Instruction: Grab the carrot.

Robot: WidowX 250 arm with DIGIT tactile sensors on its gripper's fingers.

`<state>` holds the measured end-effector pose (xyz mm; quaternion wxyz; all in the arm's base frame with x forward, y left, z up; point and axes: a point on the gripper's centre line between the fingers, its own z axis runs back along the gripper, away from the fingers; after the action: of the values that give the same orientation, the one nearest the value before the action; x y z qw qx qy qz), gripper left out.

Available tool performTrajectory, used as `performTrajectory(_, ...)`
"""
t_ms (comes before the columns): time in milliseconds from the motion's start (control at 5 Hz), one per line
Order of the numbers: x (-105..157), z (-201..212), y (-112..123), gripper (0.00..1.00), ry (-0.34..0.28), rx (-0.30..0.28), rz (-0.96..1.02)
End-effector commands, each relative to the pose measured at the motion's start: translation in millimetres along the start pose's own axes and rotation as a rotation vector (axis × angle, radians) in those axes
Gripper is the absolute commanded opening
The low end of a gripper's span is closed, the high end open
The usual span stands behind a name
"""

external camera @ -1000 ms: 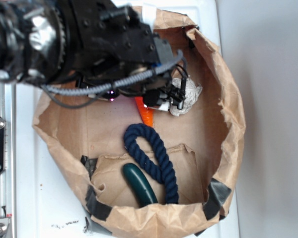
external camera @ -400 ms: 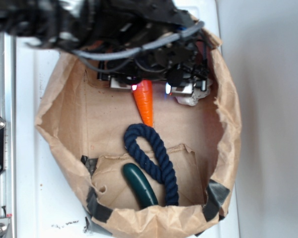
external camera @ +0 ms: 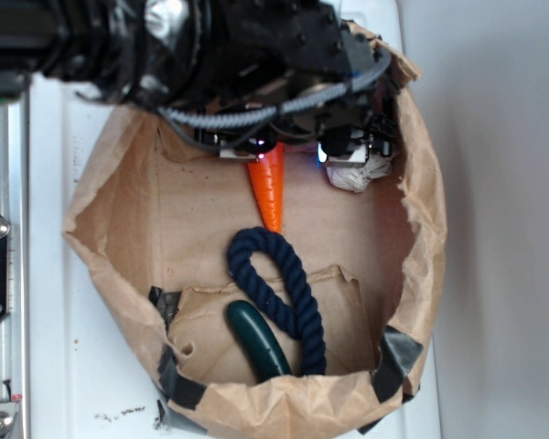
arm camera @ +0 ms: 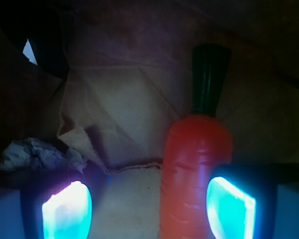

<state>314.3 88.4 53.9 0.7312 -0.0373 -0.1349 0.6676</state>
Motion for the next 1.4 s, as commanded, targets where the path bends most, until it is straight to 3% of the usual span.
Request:
performTrajectory(0, -1.2, 4.6, 28.5, 1.00, -0.027, -0.010, -0.059)
performTrajectory(400, 14.3, 27.9, 29.4, 1.00, 0.034, 0.003, -0.036)
performTrajectory(1200, -7.9, -4.4, 29.8, 1.00, -0.043, -0.007, -0.087)
